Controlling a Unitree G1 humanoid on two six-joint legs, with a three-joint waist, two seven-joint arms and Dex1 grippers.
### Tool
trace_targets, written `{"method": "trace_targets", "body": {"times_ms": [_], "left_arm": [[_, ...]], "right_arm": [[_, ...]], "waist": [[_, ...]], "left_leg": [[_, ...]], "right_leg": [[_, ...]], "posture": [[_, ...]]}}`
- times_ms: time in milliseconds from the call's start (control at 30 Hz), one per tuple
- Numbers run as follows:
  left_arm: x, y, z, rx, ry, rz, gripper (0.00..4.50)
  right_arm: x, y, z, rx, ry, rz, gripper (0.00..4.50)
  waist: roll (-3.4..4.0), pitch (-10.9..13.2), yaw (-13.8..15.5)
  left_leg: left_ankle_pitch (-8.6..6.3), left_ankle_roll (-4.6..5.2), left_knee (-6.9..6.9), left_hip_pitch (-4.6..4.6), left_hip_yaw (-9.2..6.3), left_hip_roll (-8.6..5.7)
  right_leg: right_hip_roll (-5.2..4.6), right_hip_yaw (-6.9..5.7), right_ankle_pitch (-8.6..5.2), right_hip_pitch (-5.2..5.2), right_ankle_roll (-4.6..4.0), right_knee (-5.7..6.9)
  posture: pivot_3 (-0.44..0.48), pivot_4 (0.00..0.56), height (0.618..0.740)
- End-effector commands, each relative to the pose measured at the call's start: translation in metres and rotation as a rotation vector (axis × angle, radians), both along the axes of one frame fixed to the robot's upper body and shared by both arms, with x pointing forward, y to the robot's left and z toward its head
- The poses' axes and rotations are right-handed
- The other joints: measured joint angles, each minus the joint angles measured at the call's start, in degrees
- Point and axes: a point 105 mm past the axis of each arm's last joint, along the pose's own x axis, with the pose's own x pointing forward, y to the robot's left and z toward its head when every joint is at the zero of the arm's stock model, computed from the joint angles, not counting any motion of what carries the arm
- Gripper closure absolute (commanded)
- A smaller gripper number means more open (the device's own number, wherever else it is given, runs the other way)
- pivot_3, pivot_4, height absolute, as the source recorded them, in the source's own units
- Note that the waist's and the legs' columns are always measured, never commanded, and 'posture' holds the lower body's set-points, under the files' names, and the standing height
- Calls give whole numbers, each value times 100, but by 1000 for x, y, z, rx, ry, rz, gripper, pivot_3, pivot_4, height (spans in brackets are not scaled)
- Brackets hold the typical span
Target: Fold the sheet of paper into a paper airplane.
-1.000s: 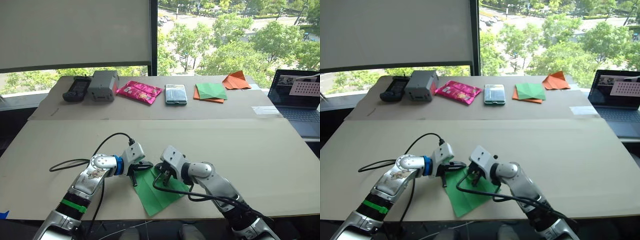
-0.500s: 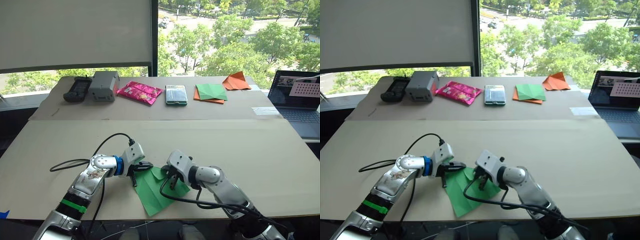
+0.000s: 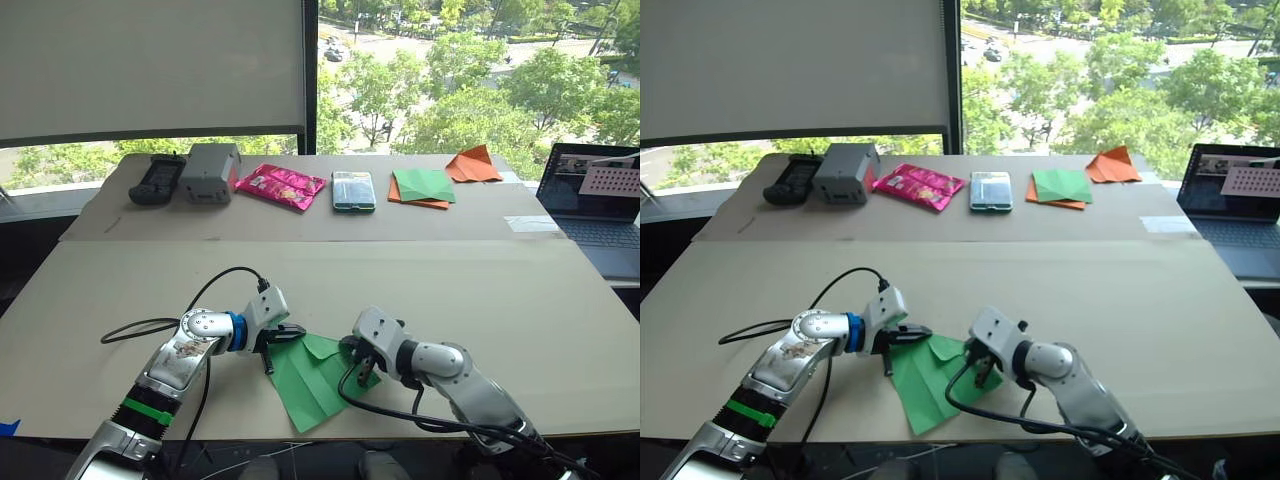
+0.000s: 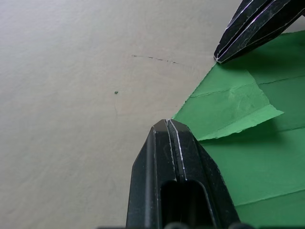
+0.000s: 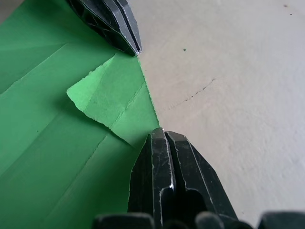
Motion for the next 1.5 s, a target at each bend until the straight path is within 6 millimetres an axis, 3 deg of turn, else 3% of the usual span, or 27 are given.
{"method": "trace_targets", "body": {"times_ms": [33,433,533,567,633,700,833,967,1133,1267,1367,1500], "left_arm": [[-7,10,-19,58,67,18,4500],[-6,8,-20,57,67,9,4500],[-6,8,-19,55,65,10,4500],[-6,7,-19,51,62,8,4500],[-2,5,-13,33,40,7,4500],[2,3,-6,13,9,4,4500],[7,-1,12,-51,-33,0,4500],[9,0,35,-122,-68,-5,4500],[10,15,67,-220,-80,73,4500],[-11,46,76,-283,-11,192,3353],[-27,64,66,-319,91,297,2379],[-48,68,54,-383,214,366,973]], "right_arm": [[-16,-35,-45,-124,212,-117,4471],[-14,-33,-34,-106,187,-139,4471],[-9,-33,-26,-81,157,-152,4471],[-6,-24,-12,-15,114,-132,4471],[-2,-6,29,135,-36,-50,4471],[-1,-3,48,179,-123,-29,4471],[-4,0,63,227,-141,10,4471],[-21,16,76,297,-133,121,4471],[-29,21,77,320,-123,152,4471],[-30,19,75,308,-132,147,4500],[-30,20,72,307,-128,148,4500],[-31,19,67,301,-120,159,4500]], "waist": [[-5,-2,1],[-16,1,14],[-18,2,15],[-17,3,15],[-14,7,21],[-1,38,3],[0,51,-16],[-4,82,-30],[-11,100,-34],[-6,105,-74],[1,115,-104],[-17,138,-66]], "left_leg": [[0,0,0,0,0,0],[-5,-8,0,-1,0,0],[-5,-8,0,-1,0,0],[-5,-9,0,-1,0,0],[-5,-8,0,-3,0,0],[-5,-8,-1,-8,0,0],[0,0,-1,-19,0,0],[0,0,-2,-22,-1,0],[0,1,-2,-25,-3,1],[0,0,-5,-18,-1,3],[0,0,-11,-13,0,6],[-7,-12,-10,-8,0,5]], "right_leg": [[0,0,0,0,0,0],[-2,0,-1,-1,0,-3],[-2,-1,-1,-2,-1,-3],[-2,0,-1,-2,0,-3],[-2,-1,-1,-4,0,-3],[-2,-1,-1,-10,0,-1],[-1,-1,0,-17,1,-1],[0,-1,1,-18,2,2],[0,-1,1,-19,3,2],[0,1,1,-18,3,0],[0,1,0,-19,1,1],[-3,-1,-1,-18,-1,-1]], "posture": [[0,150,740],[0,150,740],[0,150,740],[0,150,740],[0,150,740],[0,150,740],[0,150,740],[0,150,740],[0,150,740],[0,150,740],[0,150,740],[0,150,740]]}}
